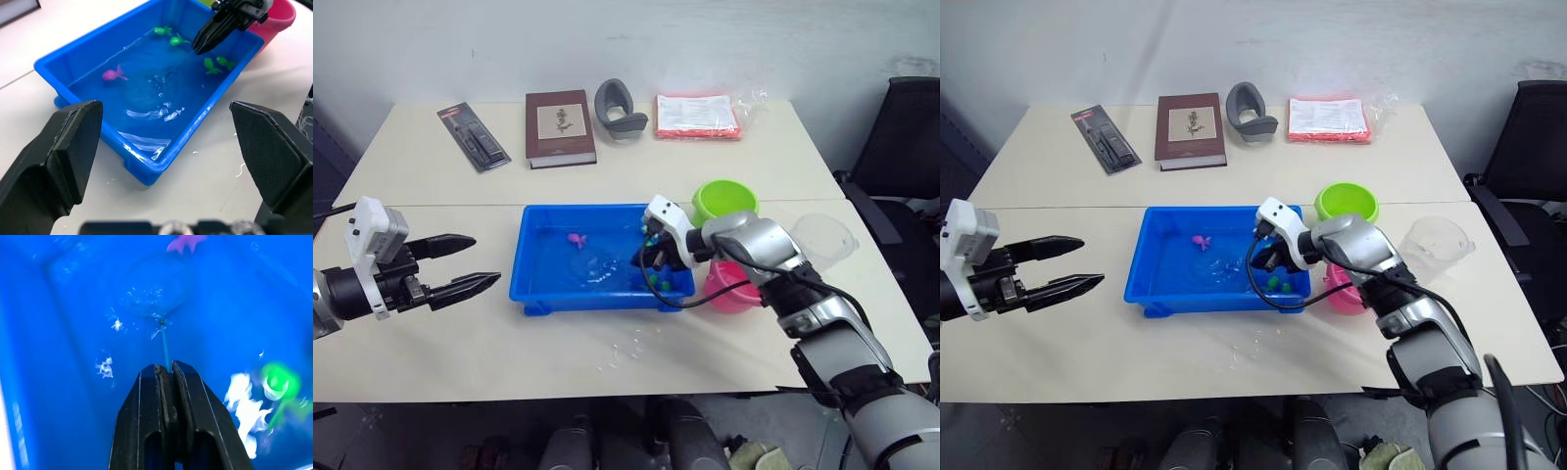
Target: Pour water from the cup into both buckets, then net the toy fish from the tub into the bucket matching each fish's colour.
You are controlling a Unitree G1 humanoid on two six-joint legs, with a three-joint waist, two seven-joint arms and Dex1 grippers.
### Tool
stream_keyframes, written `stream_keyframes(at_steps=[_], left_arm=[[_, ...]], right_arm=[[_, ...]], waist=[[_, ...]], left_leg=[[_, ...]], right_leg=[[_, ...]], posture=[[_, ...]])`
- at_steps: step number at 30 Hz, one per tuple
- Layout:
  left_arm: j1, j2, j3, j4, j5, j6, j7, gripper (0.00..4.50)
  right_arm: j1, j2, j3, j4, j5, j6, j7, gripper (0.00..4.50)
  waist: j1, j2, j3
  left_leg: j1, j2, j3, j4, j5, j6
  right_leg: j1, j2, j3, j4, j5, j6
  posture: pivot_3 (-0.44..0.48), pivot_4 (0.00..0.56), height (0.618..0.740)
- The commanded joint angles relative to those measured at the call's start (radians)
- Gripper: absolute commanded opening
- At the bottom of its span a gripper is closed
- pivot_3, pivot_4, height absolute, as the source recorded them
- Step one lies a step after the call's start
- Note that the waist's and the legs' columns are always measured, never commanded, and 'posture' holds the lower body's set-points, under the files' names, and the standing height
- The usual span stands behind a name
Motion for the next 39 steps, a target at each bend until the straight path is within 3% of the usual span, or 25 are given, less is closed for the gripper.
stream_keyframes(at_steps=[1, 4, 8, 14, 21, 28, 32, 39], left_arm=[[0.000, 0.012, 0.027, -0.012, -0.016, -0.020, 0.008, 4.47], [-0.005, 0.012, 0.017, -0.005, -0.014, -0.028, 0.014, 4.47], [-0.006, 0.022, -0.004, 0.006, -0.010, -0.032, 0.004, 4.47], [-0.056, 0.029, -0.061, 0.060, 0.005, -0.065, -0.002, 4.47], [-0.129, 0.032, -0.136, 0.145, 0.032, -0.121, -0.021, 4.47], [-0.124, 0.031, -0.137, 0.179, 0.051, -0.162, -0.029, 4.47], [-0.105, 0.024, -0.120, 0.162, 0.048, -0.162, -0.018, 4.47], [-0.064, 0.013, -0.095, 0.138, 0.047, -0.173, 0.002, 4.47]], right_arm=[[-0.049, 0.048, -0.042, 0.065, -0.019, -0.046, -0.004, 0.00], [-0.066, 0.067, -0.064, 0.075, -0.023, -0.056, 0.006, 0.00], [0.000, 0.029, -0.055, -0.106, -0.012, -0.085, 0.082, 0.00], [0.064, -0.015, -0.085, -0.207, -0.060, -0.147, 0.028, 0.00], [0.086, -0.039, -0.112, -0.247, 0.026, 0.135, 0.067, 0.00], [0.055, -0.079, -0.059, -0.161, -0.015, 0.080, 0.140, 0.00], [-0.030, -0.003, -0.104, 0.017, -0.040, 0.068, 0.062, 0.00], [-0.113, 0.069, -0.121, 0.182, -0.075, -0.031, 0.041, 0.00]], waist=[[0.000, 0.000, 0.000], [0.000, 0.000, 0.000], [0.006, 0.000, 0.000], [0.009, 0.000, 0.000], [0.003, 0.000, 0.000], [0.004, 0.000, 0.000], [-0.002, 0.000, 0.000], [-0.012, 0.000, 0.000]], left_leg=[[0.000, 0.000, 0.000, 0.000, 0.000, 0.000], [-0.001, 0.000, 0.000, -0.001, 0.000, 0.000], [-0.003, 0.000, 0.000, -0.001, 0.000, 0.000], [-0.004, 0.000, 0.000, -0.002, -0.001, 0.000], [-0.004, 0.000, 0.000, -0.002, -0.001, 0.000], [-0.004, 0.000, 0.000, -0.002, 0.000, 0.000], [-0.004, 0.000, 0.000, -0.002, 0.000, 0.000], [-0.013, 0.000, 0.000, -0.001, 0.001, -0.001]], right_leg=[[0.000, 0.000, 0.000, 0.000, 0.000, 0.000], [-0.001, 0.000, 0.000, 0.001, 0.000, 0.000], [-0.003, 0.000, -0.001, 0.001, 0.000, 0.000], [-0.003, 0.000, -0.001, 0.000, 0.000, 0.000], [-0.003, 0.000, -0.001, 0.000, 0.000, 0.000], [-0.004, 0.000, -0.001, 0.000, 0.000, 0.000], [-0.004, 0.000, -0.001, 0.000, 0.000, 0.000], [-0.013, 0.000, -0.001, 0.002, 0.000, 0.000]], posture=[[0.000, 0.150, 0.740], [0.000, 0.150, 0.740], [0.000, 0.150, 0.740], [0.000, 0.150, 0.740], [0.000, 0.150, 0.740], [0.000, 0.150, 0.740], [0.000, 0.150, 0.740], [0.000, 0.150, 0.740]])
